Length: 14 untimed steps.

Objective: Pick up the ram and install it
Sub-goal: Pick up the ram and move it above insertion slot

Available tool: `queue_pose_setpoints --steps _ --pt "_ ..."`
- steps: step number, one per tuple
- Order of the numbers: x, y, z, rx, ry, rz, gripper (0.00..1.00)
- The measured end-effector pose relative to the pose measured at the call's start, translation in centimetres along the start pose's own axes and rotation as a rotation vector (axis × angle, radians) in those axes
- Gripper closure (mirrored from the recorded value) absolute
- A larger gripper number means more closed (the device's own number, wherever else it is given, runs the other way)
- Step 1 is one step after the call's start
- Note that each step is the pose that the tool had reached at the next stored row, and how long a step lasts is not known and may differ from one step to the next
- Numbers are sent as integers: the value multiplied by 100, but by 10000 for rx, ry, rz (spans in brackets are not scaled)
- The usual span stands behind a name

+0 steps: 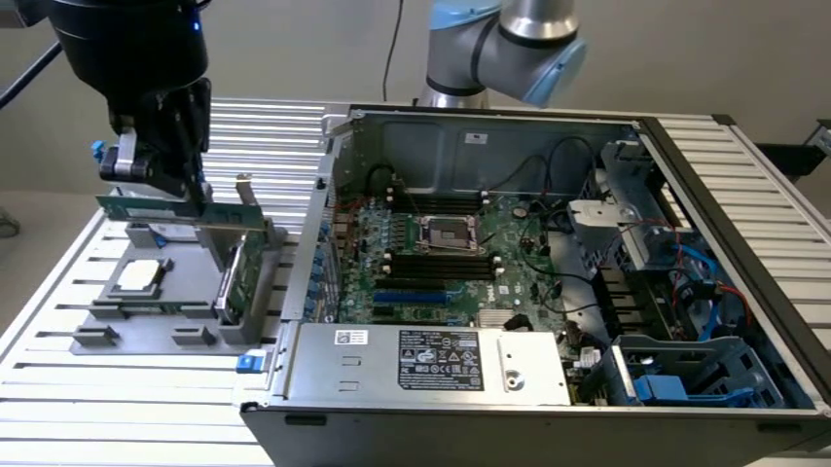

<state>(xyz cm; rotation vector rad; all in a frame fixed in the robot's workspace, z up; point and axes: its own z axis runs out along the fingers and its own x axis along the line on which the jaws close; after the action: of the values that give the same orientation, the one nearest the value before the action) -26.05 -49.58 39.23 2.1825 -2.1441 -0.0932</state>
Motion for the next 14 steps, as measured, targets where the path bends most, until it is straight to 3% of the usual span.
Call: queue_pose_setpoints --steps 4,14 --pt "-4 -153 -76 -43 0 1 87" --pt "-13 -599 -196 -72 -1 0 87"
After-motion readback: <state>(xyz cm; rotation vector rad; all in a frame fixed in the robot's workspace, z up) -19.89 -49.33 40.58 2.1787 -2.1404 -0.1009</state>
